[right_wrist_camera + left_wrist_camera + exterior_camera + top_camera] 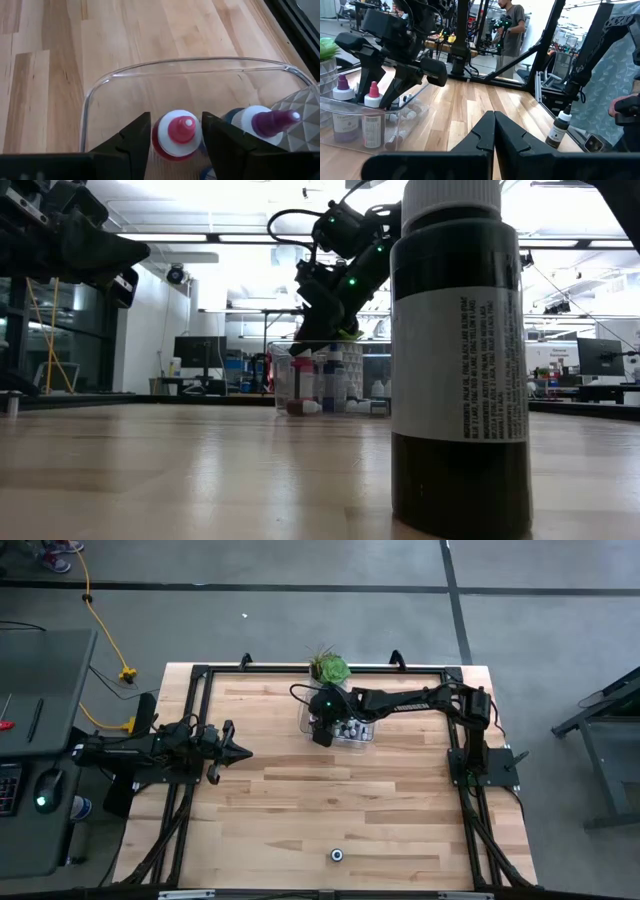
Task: Pick & Place food coloring
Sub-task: Put the large red food coloring bottle into the bin, then put the large black food coloring bottle into the bin
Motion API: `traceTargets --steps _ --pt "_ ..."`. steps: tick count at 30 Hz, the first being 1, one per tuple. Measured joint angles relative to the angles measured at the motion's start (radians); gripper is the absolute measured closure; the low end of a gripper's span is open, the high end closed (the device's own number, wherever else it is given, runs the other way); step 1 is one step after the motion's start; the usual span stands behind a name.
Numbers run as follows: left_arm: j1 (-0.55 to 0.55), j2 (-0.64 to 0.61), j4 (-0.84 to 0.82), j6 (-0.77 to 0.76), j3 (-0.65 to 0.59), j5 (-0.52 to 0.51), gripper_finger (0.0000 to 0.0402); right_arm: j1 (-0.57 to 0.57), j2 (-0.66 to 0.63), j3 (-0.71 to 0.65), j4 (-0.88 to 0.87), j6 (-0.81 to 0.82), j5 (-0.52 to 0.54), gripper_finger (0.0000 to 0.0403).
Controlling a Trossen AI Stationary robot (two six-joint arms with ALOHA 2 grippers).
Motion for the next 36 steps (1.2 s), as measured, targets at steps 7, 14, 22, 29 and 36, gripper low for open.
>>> traceTargets --steps 7,14,22,29,36 --pt "0.0 0.0 0.0 0.0 0.0 0.0 0.0401 -0.005 -0.05 0.0 -0.026 -0.038 0.0 0.0201" --pt "0.0 0.0 0.0 0.0 0.0 0.0 0.0401 -0.011 -0.165 0.0 -0.08 -0.048 -0.016 0.0181" --pt "0.0 0.0 0.0 0.0 0.0 0.0 0.0401 0.006 -0.315 0.0 -0.223 -0.131 -0.07 0.018" --pt "0.0 0.0 0.0 0.0 0.0 0.0 0.0401 0.062 -0.354 0.0 -0.325 -0.281 -0.373 0.018" --pt "0.0 0.0 0.0 0.0 0.0 0.0 0.0401 0.17 -0.354 0.0 -0.384 -0.416 -0.595 0.018"
